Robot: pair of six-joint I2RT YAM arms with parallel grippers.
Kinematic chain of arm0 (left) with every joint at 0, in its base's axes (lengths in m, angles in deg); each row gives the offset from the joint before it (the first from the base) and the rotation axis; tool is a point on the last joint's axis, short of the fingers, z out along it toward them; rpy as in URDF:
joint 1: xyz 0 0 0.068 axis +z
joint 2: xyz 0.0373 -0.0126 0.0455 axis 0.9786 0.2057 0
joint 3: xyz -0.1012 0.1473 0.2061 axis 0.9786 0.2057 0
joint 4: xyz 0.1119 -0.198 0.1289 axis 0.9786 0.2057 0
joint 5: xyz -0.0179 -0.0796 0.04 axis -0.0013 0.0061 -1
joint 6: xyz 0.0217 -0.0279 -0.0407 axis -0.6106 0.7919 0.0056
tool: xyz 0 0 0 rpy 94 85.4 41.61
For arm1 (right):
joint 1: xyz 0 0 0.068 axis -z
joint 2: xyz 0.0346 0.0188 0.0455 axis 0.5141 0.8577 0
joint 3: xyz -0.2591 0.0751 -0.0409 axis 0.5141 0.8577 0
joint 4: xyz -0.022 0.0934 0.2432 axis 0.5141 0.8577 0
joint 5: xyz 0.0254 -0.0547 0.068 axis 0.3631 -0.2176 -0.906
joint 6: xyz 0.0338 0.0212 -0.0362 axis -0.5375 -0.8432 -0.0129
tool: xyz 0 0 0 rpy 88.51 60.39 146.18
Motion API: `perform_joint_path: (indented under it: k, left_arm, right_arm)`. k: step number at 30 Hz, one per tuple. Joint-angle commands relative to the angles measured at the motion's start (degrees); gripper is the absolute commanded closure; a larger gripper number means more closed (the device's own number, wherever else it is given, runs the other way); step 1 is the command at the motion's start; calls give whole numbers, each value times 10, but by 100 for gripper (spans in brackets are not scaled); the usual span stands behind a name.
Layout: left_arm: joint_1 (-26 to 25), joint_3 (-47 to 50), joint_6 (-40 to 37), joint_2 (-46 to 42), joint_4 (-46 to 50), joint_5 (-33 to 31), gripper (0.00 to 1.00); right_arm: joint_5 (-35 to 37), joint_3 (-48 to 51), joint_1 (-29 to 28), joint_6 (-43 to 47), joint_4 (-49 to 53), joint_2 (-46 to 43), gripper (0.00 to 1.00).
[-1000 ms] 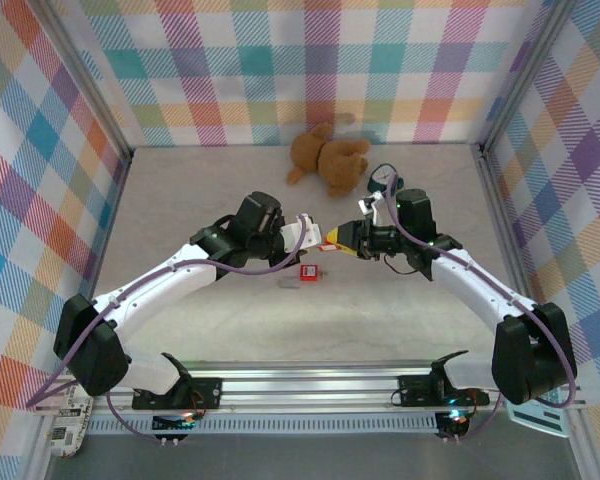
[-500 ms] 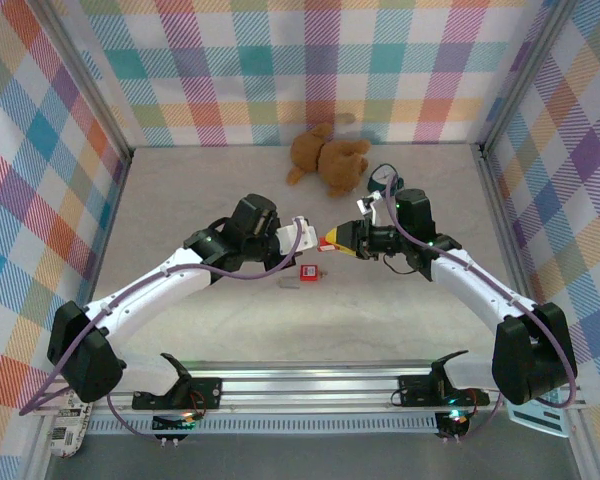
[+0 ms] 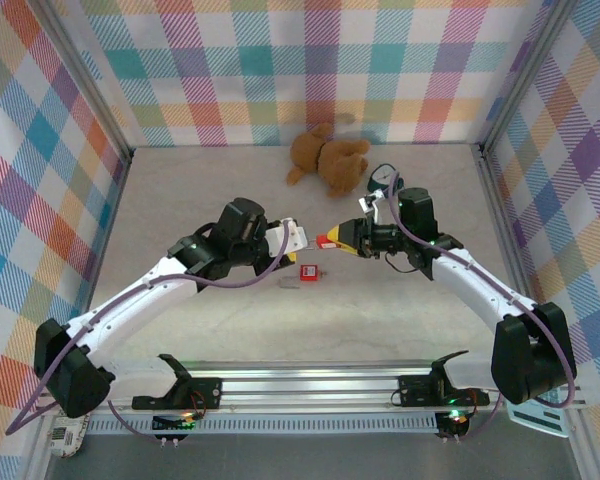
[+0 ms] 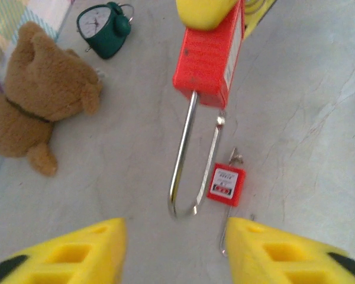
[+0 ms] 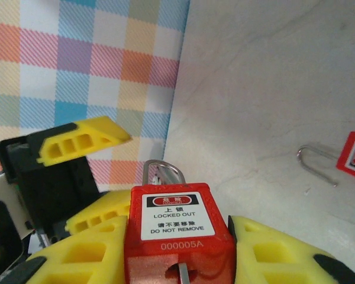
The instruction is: Unlock with the key
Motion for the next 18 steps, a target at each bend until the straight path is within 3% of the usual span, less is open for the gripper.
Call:
perform_joint_path:
  k: [1,9,18]
  left_arm:
    - [-2,-13,13,-24,25,-18,35]
    - [-84,-54,1,21,-14,-22,25]
    - [-91,-36,3,60,-58,-28,27]
  right_arm:
    - [13,-18,-9,22,9,4,76]
    - [21,-23,-38,31,14,6,76]
    - [20,-26,-50,38,26,-7,76]
